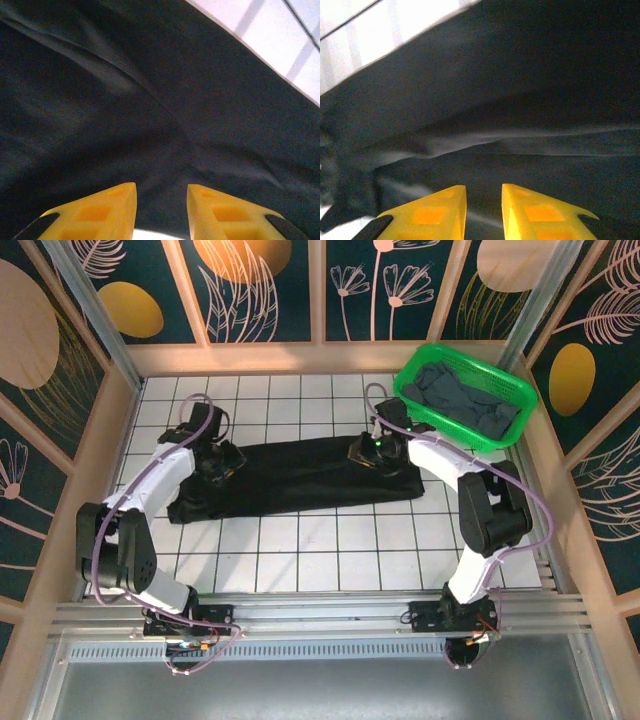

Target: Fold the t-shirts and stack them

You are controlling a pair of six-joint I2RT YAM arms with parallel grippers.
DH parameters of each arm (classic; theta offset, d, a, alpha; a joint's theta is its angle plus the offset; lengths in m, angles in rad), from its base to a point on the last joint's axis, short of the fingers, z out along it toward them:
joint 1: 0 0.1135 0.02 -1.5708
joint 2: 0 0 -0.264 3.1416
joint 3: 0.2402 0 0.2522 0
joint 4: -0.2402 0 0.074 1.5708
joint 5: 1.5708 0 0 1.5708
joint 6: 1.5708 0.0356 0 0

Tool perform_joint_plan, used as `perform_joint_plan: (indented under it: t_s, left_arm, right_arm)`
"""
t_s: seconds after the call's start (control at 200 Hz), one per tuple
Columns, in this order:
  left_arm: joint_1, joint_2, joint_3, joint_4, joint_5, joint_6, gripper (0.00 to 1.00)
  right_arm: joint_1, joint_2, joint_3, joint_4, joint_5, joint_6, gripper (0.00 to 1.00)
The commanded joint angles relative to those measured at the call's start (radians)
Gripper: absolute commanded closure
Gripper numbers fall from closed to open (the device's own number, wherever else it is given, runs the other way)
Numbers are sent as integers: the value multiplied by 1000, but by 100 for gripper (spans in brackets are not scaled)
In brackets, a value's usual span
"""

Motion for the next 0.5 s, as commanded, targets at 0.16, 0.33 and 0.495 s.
perform_joint_plan:
  t_s: [0.16,0.33,0.495]
  left_arm:
    - [30,30,-231,80,26,28,70]
    - [25,-45,-398,139,77,-1,70]
    - [23,-85,-457,142,59,9,70]
  right_arm:
    - [104,-70,-5,142,-153,-6,74]
    - [106,-74,-11,141,-137,2,74]
    - [106,-51,5,125,-128,-10,74]
